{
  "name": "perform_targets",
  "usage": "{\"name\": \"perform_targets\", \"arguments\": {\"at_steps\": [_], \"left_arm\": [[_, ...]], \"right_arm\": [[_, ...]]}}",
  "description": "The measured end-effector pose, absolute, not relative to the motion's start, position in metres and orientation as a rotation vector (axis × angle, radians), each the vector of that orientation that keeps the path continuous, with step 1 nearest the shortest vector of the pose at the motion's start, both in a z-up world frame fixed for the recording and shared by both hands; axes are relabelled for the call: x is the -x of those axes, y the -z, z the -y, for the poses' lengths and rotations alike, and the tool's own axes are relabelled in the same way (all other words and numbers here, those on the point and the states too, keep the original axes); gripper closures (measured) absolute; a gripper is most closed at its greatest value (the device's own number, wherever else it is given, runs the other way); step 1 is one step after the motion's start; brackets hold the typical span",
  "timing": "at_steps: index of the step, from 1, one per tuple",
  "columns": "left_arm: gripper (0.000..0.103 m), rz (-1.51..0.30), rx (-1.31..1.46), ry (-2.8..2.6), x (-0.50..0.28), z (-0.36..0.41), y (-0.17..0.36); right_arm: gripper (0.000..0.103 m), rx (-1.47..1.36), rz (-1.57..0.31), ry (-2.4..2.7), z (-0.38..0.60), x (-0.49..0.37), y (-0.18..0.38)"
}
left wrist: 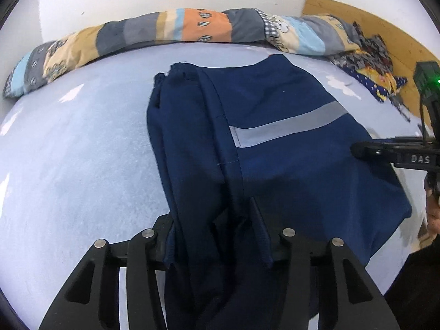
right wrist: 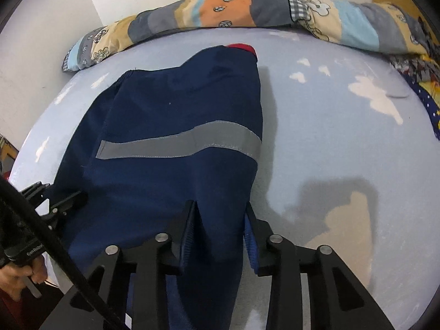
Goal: Fold large clothes
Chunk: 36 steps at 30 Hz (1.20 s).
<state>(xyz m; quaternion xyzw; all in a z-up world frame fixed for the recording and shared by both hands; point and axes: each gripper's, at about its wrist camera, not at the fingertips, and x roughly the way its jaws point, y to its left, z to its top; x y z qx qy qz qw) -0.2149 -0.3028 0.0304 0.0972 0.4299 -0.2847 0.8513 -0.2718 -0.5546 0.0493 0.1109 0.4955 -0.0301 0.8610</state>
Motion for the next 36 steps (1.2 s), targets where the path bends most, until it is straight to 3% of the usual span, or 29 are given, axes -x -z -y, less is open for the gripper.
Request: {"name": "perform_targets", "arguments": {"at_steps": [2, 3, 5, 10, 14, 16, 17, 19, 20, 23, 26, 30, 36], "left_arm": [[0.049, -0.917, -0.168, 0.577, 0.219, 0.294, -0.035], [0.047, -0.927, -0.148, 0.574, 0.223, 0.287, -0.039], [0.037, -0.940, -0.136, 0.564, 0.230, 0.280, -0.040], [0.025, -0.972, -0.144, 0.551, 0.248, 0.272, -0.032], [0.027, -0.973, -0.144, 0.553, 0.249, 0.272, -0.025], [0.042, -0.983, -0.143, 0.582, 0.249, 0.275, -0.023], [0.045, -0.977, -0.145, 0.591, 0.251, 0.276, -0.024], [0.059, -0.939, -0.174, 0.600, 0.258, 0.277, -0.029], [0.061, -0.921, -0.185, 0.599, 0.262, 0.277, -0.032], [0.059, -0.912, -0.214, 0.598, 0.267, 0.277, -0.030], [0.057, -0.903, -0.238, 0.596, 0.270, 0.278, -0.027], [0.055, -0.886, -0.137, 0.595, 0.274, 0.257, -0.047], [0.052, -0.852, -0.119, 0.607, 0.283, 0.257, -0.054]], "right_arm": [[0.058, -0.285, -1.009, 0.081, 0.561, 0.282, -0.059], [0.048, -0.308, -1.002, 0.094, 0.565, 0.289, -0.063], [0.040, -0.379, -0.998, 0.099, 0.571, 0.306, -0.068], [0.036, -0.538, -1.021, 0.057, 0.570, 0.351, -0.058], [0.036, -0.626, -1.061, 0.014, 0.555, 0.372, -0.034], [0.043, -0.631, -1.080, 0.012, 0.549, 0.371, -0.026], [0.048, -0.639, -1.080, 0.015, 0.550, 0.371, -0.024], [0.056, -0.651, -1.057, 0.020, 0.553, 0.374, -0.029], [0.060, -0.627, -1.045, 0.020, 0.550, 0.376, -0.033], [0.062, -0.473, -1.009, 0.065, 0.534, 0.382, -0.044], [0.060, -0.493, -1.068, 0.089, 0.538, 0.379, -0.027], [0.055, -0.515, -1.032, 0.079, 0.545, 0.389, -0.045], [0.054, -0.417, -0.838, 0.161, 0.538, 0.412, -0.085]]}}
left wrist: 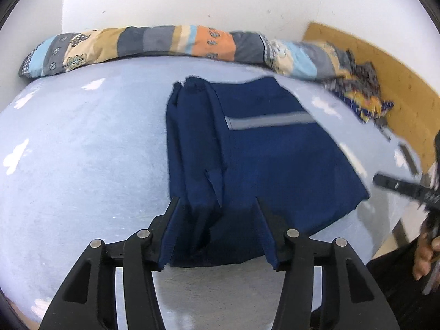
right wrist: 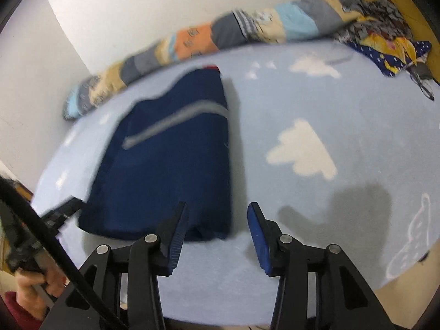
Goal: Fold large clothes
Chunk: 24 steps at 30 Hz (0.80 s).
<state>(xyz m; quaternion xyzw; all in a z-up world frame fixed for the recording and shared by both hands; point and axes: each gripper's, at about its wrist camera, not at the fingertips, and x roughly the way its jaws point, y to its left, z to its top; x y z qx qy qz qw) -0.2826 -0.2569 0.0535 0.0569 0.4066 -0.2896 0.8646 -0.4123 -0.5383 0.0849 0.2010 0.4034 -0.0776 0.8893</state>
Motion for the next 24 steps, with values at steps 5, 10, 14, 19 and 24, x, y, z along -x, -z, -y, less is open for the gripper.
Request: {"name": "perform_targets", "arguments": {"at_steps": [5, 10, 14, 19, 24], "left_arm": [[0.050, -0.906, -0.287, 0.562, 0.282, 0.279, -0.023], [0.049, -0.873, -0.260, 0.566, 0.284, 0.274, -0.040], [0.047, -0.760, -0.225, 0.563, 0.277, 0.271, -0.069], [0.044, -0.748, -0.230, 0.565, 0.241, 0.293, -0.084], [0.044, -0.757, -0.253, 0.557, 0.176, 0.334, -0.084]], "right_arm": [[0.067, -0.308, -0.992, 0.163, 0.514, 0.392, -0.055], [0.066, -0.491, -1.031, 0.116, 0.537, 0.397, -0.045], [0.066, -0.401, -0.899, 0.167, 0.540, 0.404, -0.091], [0.065, -0.344, -0.818, 0.137, 0.543, 0.371, -0.132], [0.066, -0.327, -0.838, 0.071, 0.546, 0.285, -0.132]]}}
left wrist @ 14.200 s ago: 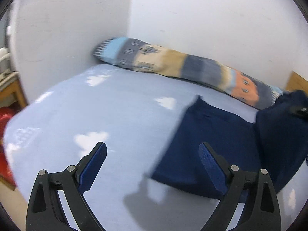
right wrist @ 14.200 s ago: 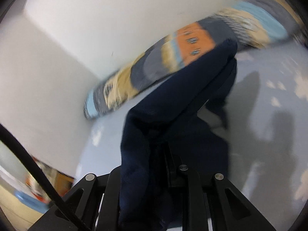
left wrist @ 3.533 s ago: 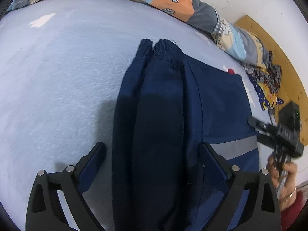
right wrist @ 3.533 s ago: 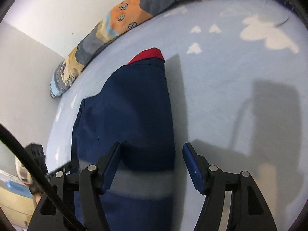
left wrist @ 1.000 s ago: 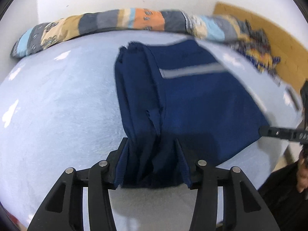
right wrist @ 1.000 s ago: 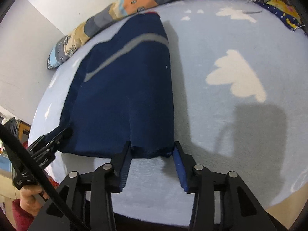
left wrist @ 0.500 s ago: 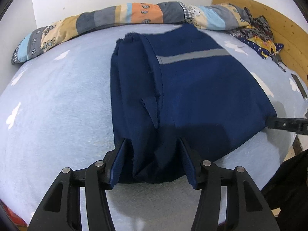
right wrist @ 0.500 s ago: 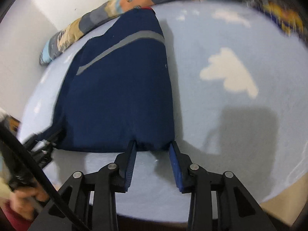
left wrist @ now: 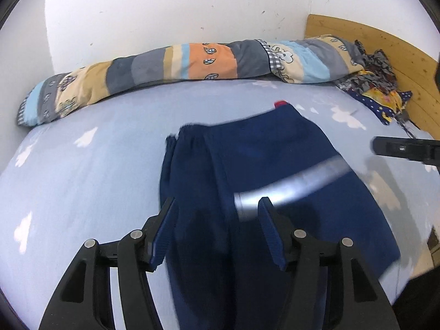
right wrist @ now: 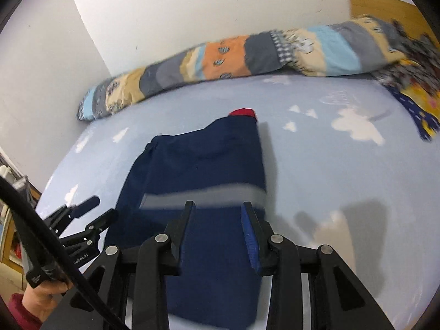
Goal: Fold large clothes
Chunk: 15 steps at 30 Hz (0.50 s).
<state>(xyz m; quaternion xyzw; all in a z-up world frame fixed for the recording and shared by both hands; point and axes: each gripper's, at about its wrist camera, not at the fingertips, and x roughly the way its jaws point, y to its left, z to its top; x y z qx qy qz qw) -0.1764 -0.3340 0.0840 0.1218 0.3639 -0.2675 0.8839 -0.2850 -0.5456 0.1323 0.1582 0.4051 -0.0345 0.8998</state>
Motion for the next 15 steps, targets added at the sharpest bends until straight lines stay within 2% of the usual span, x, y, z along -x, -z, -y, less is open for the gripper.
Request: {"name": "perform_targets", "arguments": {"at_steps": [10, 13, 15], "left_arm": [[0.043, -0.862, -0.238, 0.510, 0.059, 0.384, -0.041], [0.027, -0.841, -0.306, 0.476, 0.050, 0.387, -0.022], [0.027, -0.852, -0.280, 0.488, 0.047, 0.383, -0.017]], "right_arm": [[0.066, -0.291, -0.864, 0.124, 0.578, 0.157, -0.091], [0.066, -0.270, -0.945, 0.150, 0.587, 0.137, -0.061], [0.059, -0.260, -1.018, 0.179, 0.595, 0.130, -0.040]]}}
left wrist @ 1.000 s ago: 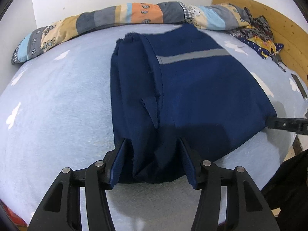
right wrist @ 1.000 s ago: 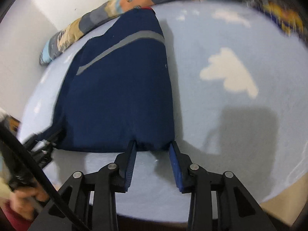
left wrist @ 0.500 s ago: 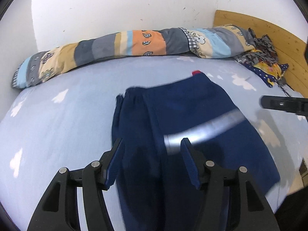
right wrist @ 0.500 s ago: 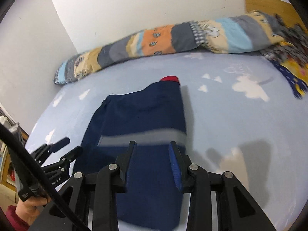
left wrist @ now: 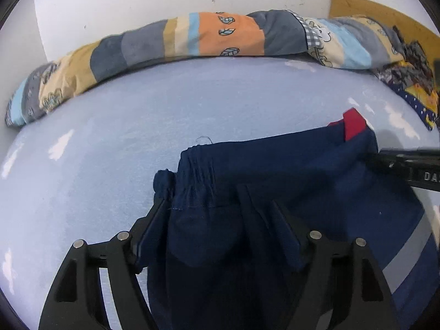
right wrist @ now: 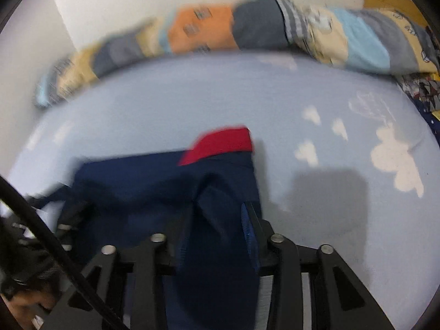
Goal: Fold large clothes
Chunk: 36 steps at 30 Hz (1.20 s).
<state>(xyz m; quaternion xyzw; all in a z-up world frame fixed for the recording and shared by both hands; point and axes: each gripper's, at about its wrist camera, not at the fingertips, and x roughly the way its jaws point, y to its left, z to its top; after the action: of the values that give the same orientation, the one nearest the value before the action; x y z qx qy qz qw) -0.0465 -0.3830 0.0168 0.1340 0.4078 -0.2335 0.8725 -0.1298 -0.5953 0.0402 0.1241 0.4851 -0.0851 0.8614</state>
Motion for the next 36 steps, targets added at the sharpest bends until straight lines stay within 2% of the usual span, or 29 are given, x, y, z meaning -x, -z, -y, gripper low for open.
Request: {"name": "perform_targets", "arguments": {"at_steps": [2, 5, 8, 12, 15, 20, 28, 36], "left_arm": [[0.028, -0.846, -0.282, 0.484, 0.047, 0.382, -0.019], [0.029, -0.803, -0.271, 0.465, 0.057, 0.381, -0.030], [0.029, -0.787, -0.237, 0.473, 0.058, 0.379, -0.039], [0.029, -0.826, -0.274, 0.460, 0.056, 0.379, -0.024], [0.029, -0.830, -0.255, 0.468, 0.057, 0.376, -0.028], [0.029, -0.822, -0.267, 0.472, 0.073, 0.365, -0.041], [0.029, -0.818, -0.313, 0.437, 0.125, 0.329, -0.050], [0.029, -0.817, -0.253, 0.427, 0.197, 0.302, -0.049]], "right_arm": [[0.057, -0.347, -1.028, 0.174, 0.607, 0.129, -0.035], [0.065, -0.282, -0.992, 0.187, 0.596, 0.128, -0.057], [0.066, -0.293, -0.899, 0.125, 0.587, 0.124, -0.080], [0.069, -0.286, -0.990, 0.123, 0.583, 0.097, -0.056], [0.069, -0.314, -1.021, 0.129, 0.588, 0.086, -0.036], [0.066, -0.267, -0.959, 0.088, 0.566, 0.085, -0.072], [0.066, -0.180, -1.003, 0.078, 0.534, 0.101, -0.071], [0.065, -0.173, -1.011, 0.044, 0.512, 0.173, -0.088]]}}
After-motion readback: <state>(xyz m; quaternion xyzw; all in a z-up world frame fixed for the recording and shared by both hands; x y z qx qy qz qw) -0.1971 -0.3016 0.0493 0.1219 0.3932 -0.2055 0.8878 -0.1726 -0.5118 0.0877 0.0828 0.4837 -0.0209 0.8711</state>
